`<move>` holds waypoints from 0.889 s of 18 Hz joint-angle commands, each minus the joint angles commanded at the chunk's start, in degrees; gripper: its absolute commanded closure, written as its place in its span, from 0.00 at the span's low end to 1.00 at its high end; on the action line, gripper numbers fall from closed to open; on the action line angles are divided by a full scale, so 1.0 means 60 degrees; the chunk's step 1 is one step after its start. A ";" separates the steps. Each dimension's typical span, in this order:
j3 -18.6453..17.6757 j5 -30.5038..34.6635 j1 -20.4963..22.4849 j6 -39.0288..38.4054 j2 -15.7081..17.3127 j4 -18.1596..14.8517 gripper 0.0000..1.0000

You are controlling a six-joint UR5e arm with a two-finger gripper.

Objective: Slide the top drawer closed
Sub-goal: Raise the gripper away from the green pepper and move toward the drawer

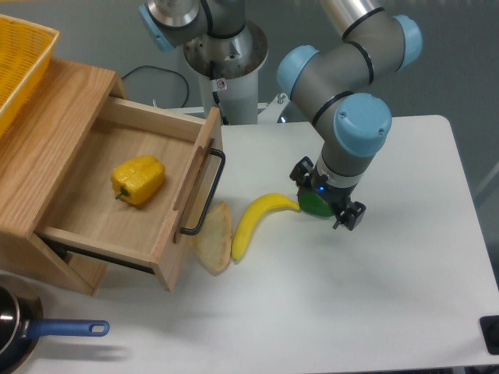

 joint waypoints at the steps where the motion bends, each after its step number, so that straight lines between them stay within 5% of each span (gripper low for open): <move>1: 0.0000 0.0000 -0.0015 -0.0029 0.0000 0.0000 0.00; 5: 0.0146 -0.0015 -0.0219 0.0014 -0.0029 0.0102 0.00; 8: -0.0116 -0.0439 -0.0410 -0.0292 -0.0088 0.0891 0.00; 16: -0.0190 -0.0512 -0.0425 -0.2987 0.0131 0.1099 0.00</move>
